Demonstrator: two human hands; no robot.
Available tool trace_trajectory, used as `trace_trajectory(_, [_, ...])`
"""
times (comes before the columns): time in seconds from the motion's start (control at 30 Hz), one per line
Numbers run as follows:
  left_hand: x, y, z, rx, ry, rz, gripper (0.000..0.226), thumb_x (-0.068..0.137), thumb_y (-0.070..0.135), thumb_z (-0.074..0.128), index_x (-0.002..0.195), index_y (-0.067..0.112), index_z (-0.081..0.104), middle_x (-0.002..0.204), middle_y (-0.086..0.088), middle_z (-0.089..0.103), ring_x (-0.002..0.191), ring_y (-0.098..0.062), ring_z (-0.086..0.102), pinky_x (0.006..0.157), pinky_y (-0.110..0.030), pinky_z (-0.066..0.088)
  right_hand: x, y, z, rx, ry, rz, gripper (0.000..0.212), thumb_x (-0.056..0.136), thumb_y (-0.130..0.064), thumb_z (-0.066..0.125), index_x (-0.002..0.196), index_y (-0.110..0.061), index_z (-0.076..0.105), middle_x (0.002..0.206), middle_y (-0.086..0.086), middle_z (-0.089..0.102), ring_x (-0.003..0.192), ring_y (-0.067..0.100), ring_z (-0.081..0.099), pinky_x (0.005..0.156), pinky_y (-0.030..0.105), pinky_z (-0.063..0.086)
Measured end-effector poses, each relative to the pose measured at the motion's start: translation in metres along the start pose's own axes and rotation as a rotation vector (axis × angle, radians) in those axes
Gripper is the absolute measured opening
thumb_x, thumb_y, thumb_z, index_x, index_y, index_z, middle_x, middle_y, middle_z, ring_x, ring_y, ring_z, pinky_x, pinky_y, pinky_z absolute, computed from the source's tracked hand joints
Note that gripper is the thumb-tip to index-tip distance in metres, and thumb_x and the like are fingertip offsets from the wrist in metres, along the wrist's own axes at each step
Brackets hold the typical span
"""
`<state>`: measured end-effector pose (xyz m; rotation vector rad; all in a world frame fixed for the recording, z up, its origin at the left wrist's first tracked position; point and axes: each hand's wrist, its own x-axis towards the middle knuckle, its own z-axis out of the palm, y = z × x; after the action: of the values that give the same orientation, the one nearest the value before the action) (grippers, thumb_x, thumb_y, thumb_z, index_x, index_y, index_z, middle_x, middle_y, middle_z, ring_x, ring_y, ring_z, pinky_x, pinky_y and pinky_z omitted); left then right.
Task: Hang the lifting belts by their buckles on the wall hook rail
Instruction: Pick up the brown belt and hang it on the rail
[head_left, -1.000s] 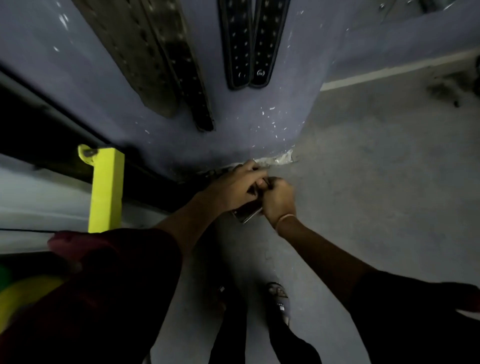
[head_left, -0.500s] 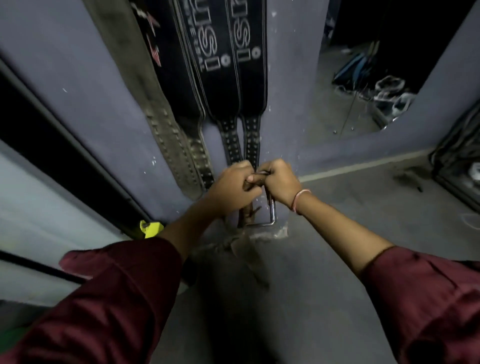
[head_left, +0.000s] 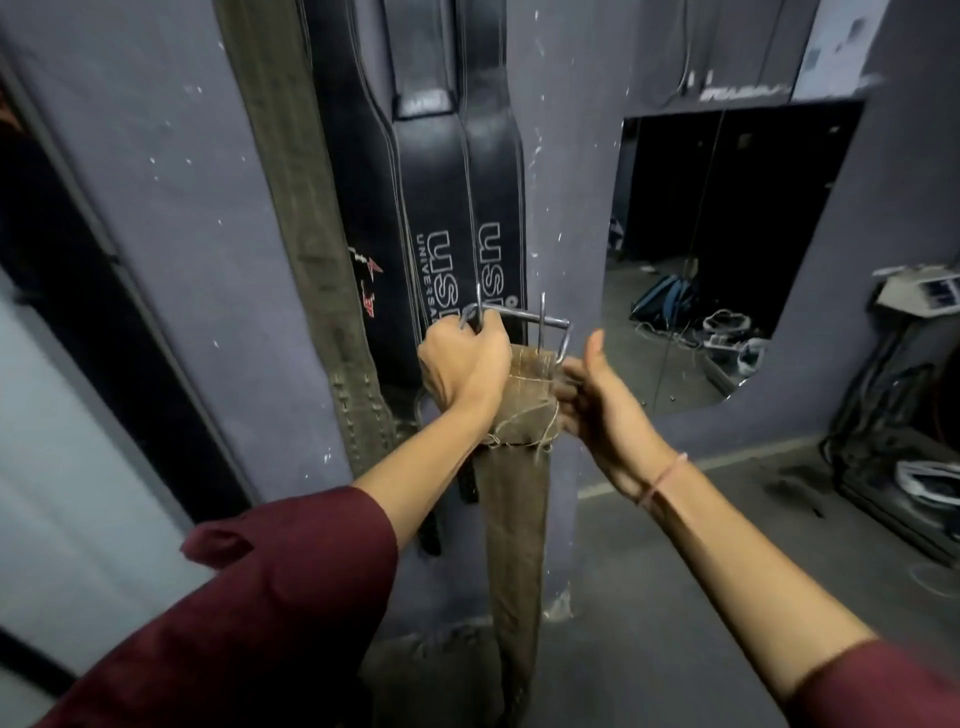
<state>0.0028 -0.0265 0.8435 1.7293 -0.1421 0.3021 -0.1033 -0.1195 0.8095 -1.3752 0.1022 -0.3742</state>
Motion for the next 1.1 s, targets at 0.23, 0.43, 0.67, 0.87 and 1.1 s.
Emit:
trace_trajectory(0.23, [0.017,0.060,-0.009,-0.043,-0.155,0.082,0.033,0.076,0.041,0.073,0.068,0.013,0.059,0.063,-0.004,0.058,0.059,-0.019,0.056,0.060,-0.033,0.050,0.001,-0.014,0.031,-0.252,0.236,-0.391,0.023,0.091,-0.007,0.067,0.114,-0.011,0.065,0.107,0.002,0.075,0.101,0.013,0.070,0.089,0.032,0.055])
trace_trajectory(0.43, [0.039,0.061,-0.053,-0.348,-0.718,0.120,0.050,0.090,0.056,0.061,0.099,0.007,0.070,0.099,-0.011,0.075,0.095,-0.028,0.073,0.093,-0.044,0.057,0.021,-0.035,0.042,-0.093,0.335,-0.409,0.027,0.092,-0.001,0.062,0.116,-0.014,0.066,0.111,0.005,0.075,0.108,0.022,0.070,0.098,0.042,0.054])
trace_trajectory(0.67, [0.034,0.047,-0.073,-0.555,-0.528,0.274,0.024,0.097,0.024,0.060,0.118,0.012,0.062,0.111,-0.007,0.072,0.103,-0.019,0.068,0.090,-0.036,0.057,0.047,-0.093,0.069,-0.060,0.218,-0.466,0.017,0.093,-0.003,0.061,0.109,-0.002,0.066,0.105,0.014,0.074,0.095,0.025,0.070,0.090,0.042,0.056])
trace_trajectory(0.87, [0.043,0.090,-0.074,-0.679,-0.065,0.316,0.014,0.090,0.015,0.068,0.093,0.001,0.065,0.085,-0.007,0.068,0.079,-0.013,0.064,0.077,-0.034,0.055,0.054,-0.100,0.089,-0.116,0.068,-0.480,0.032,0.091,-0.010,0.068,0.121,-0.001,0.060,0.116,0.017,0.071,0.109,0.031,0.068,0.094,0.043,0.056])
trace_trajectory(1.1, [0.069,0.106,-0.087,-0.681,0.065,0.345,0.016,0.088,0.019,0.071,0.091,0.004,0.066,0.087,-0.010,0.070,0.080,-0.013,0.063,0.078,-0.032,0.052,0.006,0.058,0.061,-0.130,0.044,-0.164,0.008,0.092,-0.005,0.065,0.093,-0.006,0.073,0.091,0.005,0.077,0.089,0.024,0.072,0.077,0.033,0.059])
